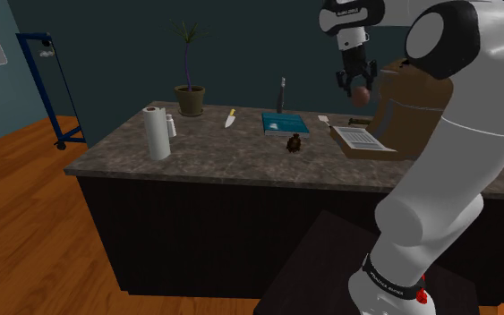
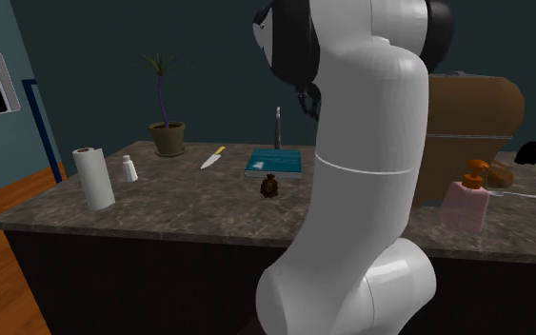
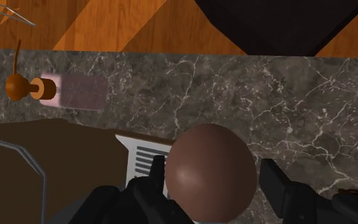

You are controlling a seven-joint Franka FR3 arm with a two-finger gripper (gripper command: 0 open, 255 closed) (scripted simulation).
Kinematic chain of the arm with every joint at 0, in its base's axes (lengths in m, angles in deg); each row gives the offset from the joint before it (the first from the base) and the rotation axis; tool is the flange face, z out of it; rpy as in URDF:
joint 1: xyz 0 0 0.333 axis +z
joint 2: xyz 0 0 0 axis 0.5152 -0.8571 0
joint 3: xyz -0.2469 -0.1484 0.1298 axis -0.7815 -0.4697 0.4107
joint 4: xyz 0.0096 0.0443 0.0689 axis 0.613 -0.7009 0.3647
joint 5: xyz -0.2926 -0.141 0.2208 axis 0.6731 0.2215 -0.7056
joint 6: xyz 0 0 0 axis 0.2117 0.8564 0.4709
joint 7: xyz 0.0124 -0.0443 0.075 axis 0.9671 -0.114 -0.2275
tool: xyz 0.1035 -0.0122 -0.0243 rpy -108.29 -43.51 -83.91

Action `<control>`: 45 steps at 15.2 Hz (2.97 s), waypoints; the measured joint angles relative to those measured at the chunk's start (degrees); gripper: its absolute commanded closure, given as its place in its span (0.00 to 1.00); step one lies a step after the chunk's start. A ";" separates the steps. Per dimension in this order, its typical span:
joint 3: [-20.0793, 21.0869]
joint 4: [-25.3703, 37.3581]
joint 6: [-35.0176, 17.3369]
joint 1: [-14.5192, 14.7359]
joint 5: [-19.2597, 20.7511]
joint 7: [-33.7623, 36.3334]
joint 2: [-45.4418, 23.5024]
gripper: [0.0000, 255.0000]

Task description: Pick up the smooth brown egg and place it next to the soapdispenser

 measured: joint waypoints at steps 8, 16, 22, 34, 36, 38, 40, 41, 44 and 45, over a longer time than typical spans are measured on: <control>-4.73 -7.36 -4.95 -4.54 3.67 -7.90 6.03 1.00; -10.85 -9.34 -9.93 -9.52 6.31 -17.64 7.69 1.00; -13.73 -12.17 -14.62 -11.70 7.05 -20.88 7.70 1.00; -14.49 -20.83 -22.91 -12.15 7.67 -17.82 7.56 1.00; -14.50 -22.58 -24.26 -12.18 7.97 -17.07 7.81 1.00; -14.69 -23.83 -25.71 -12.29 8.04 -16.63 7.53 1.00; -14.89 -24.94 -27.15 -12.39 8.07 -16.24 7.14 1.00; -14.92 -25.22 -27.67 -12.38 7.99 -16.04 6.84 1.00; -15.17 -27.15 -29.89 -12.54 8.17 -15.32 6.41 1.00; -15.25 -27.48 -30.59 -12.57 8.08 -15.14 5.99 1.00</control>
